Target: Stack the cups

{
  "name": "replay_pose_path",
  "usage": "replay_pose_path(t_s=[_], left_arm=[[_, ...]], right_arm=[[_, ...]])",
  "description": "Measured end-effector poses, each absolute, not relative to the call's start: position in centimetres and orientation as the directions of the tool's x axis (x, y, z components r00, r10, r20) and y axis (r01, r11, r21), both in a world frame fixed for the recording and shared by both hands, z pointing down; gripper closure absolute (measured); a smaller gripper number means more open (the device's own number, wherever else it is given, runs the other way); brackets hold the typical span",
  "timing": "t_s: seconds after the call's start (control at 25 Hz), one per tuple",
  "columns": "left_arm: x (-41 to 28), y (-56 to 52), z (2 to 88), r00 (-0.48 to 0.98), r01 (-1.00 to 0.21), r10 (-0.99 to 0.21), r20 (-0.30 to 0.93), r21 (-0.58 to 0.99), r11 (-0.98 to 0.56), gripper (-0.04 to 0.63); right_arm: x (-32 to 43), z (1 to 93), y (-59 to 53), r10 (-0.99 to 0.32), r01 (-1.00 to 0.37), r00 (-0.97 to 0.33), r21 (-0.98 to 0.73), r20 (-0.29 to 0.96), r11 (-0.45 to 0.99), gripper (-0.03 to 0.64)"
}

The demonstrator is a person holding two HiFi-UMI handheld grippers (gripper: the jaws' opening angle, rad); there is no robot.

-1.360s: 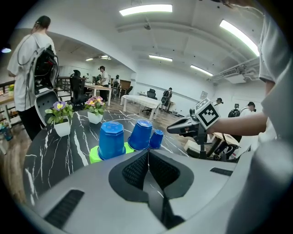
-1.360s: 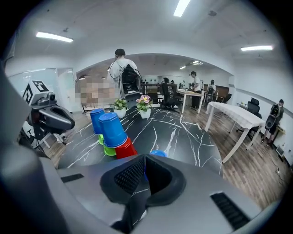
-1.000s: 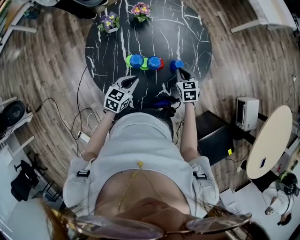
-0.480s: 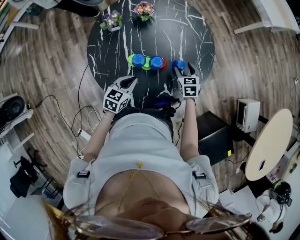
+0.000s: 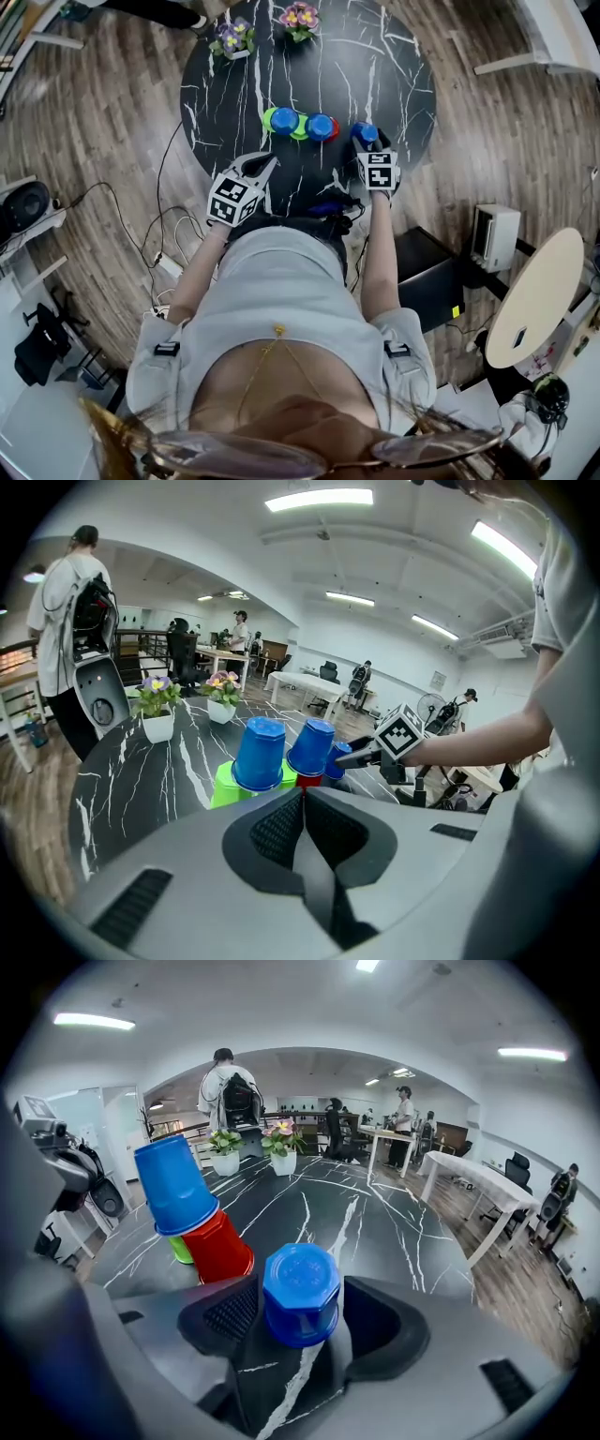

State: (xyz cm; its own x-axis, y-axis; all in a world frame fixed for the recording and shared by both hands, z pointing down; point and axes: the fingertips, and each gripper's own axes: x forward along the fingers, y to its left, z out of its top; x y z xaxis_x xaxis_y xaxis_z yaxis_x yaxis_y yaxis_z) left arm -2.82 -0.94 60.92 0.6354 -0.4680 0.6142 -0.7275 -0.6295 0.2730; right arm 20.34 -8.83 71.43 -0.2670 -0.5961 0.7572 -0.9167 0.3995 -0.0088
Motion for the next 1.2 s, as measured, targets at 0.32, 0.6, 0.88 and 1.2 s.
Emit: replay_pose_path(t_s=[0.32, 0.6, 0.88, 1.2], left_arm=[[-3.4, -1.0, 60.9, 0.631, -0.733, -0.471, 0.616, 0.275, -0.622, 0.565], [-3.5, -1.0, 60.8, 0.639, -0.727, -0.472, 0.607, 0.277, -0.628, 0.565], [-3.6, -1.0, 60.7, 0.648, -0.72, -0.47, 0.599, 0.281, -0.634, 0.565], [-3.9, -1.0, 60.5, 0.659, -0.709, -0.464, 0.593, 0.282, -0.647, 0.565]], right_arm=[[20.2, 71.9, -9.0, -0.603, -0.921, -0.256, -0.001, 0.756, 0.39, 0.366], [19.9, 71.5, -8.7, -0.604, -0.917, -0.259, 0.005, 0.754, 0.399, 0.37], [19.6, 70.7, -8.5, -0.6, -0.913, -0.263, 0.007, 0.756, 0.408, 0.37], [19.5, 69.2, -8.1, -0.61, -0.918, -0.256, 0.009, 0.75, 0.396, 0.37]])
